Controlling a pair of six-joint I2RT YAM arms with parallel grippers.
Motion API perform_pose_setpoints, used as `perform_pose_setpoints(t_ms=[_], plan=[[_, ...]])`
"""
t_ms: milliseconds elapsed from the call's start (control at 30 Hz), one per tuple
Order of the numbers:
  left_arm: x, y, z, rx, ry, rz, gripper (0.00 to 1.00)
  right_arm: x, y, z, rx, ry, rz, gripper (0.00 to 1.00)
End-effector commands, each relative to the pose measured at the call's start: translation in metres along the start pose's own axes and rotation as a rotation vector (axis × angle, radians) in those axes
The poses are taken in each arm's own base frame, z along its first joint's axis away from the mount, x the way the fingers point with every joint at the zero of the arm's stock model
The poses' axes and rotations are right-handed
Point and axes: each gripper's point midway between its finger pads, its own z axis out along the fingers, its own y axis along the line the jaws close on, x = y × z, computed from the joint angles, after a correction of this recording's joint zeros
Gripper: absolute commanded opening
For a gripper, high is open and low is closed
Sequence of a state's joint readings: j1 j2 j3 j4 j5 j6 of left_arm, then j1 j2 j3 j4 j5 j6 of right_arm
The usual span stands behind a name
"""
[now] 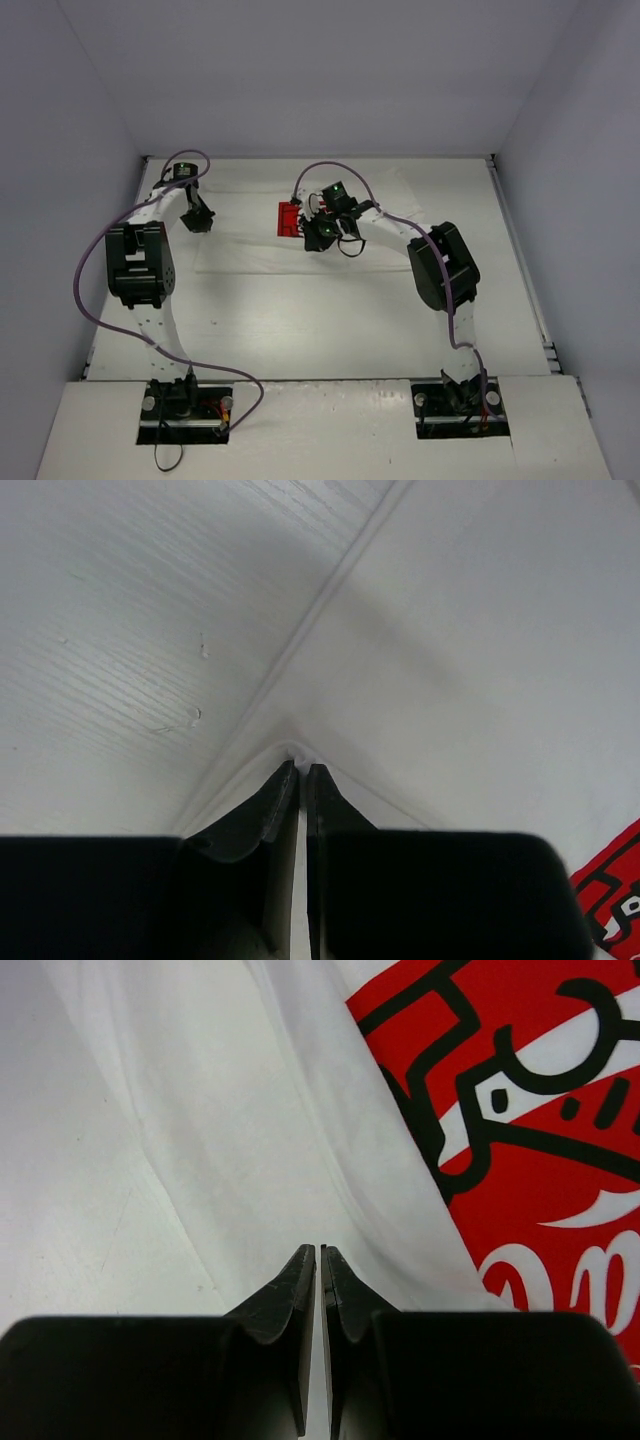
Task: Fold and stack the t-shirts
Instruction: Fold the flattened tshirt in 1/3 of the way
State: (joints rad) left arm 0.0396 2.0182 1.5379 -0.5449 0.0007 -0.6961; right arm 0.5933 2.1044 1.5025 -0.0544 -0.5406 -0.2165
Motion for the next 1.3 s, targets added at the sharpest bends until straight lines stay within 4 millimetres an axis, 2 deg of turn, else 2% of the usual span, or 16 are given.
perform_pose_setpoints(t_ms=[0,133,233,367,433,633,767,833,900,1000,1067,1100,1167,1233,1267], plan=[[-0.018,0.003,-0.016,0.014,-0.051,-0.03,0.12,-0.024,0.014,0.001,-0.067,-0.041,-0.056,0.05],[-0.021,0.005,-0.02,0.015,-0.062,-0.024,0.44,-0.024,0.01,0.011,-0.068,-0.032,-0.055,0.04],[-0.02,0.007,-0.027,0.012,-0.069,-0.026,0.58,-0.027,0.001,0.017,-0.044,-0.034,-0.058,0.04],[-0.008,0.011,-0.037,0.025,-0.058,-0.041,0.58,-0.035,-0.013,0.02,-0.002,-0.044,-0.062,0.04],[0.008,0.02,-0.038,0.002,-0.047,-0.029,0.58,-0.038,-0.022,0.02,0.022,-0.05,-0.059,0.04],[0.028,0.051,-0.042,-0.052,-0.068,-0.047,0.58,-0.055,-0.057,0.011,0.114,-0.087,-0.04,0.07],[0.004,0.058,-0.058,-0.071,-0.149,-0.036,0.6,-0.075,-0.083,-0.001,0.215,-0.123,-0.03,0.11],[-0.017,0.053,-0.073,-0.072,-0.204,-0.025,0.63,-0.084,-0.095,-0.005,0.266,-0.139,-0.025,0.12],[-0.034,0.044,-0.086,-0.051,-0.242,-0.013,0.65,-0.084,-0.106,-0.008,0.296,-0.142,-0.01,0.12],[-0.042,0.021,-0.101,0.03,-0.263,0.028,0.65,-0.097,-0.102,-0.019,0.286,-0.174,-0.015,0.1],[-0.028,-0.005,-0.101,0.083,-0.249,0.107,0.64,-0.106,-0.09,-0.032,0.261,-0.198,-0.026,0.09],[-0.014,-0.019,-0.096,0.105,-0.223,0.15,0.6,-0.106,-0.084,-0.034,0.24,-0.202,-0.024,0.09],[0.003,-0.036,-0.088,0.133,-0.193,0.195,0.53,-0.1,-0.078,-0.039,0.238,-0.195,0.007,0.08],[0.013,-0.042,-0.073,0.133,-0.148,0.202,0.43,-0.085,-0.076,-0.038,0.242,-0.169,0.042,0.05],[0.017,-0.044,-0.065,0.129,-0.126,0.204,0.33,-0.084,-0.075,-0.043,0.25,-0.171,0.061,0.04]])
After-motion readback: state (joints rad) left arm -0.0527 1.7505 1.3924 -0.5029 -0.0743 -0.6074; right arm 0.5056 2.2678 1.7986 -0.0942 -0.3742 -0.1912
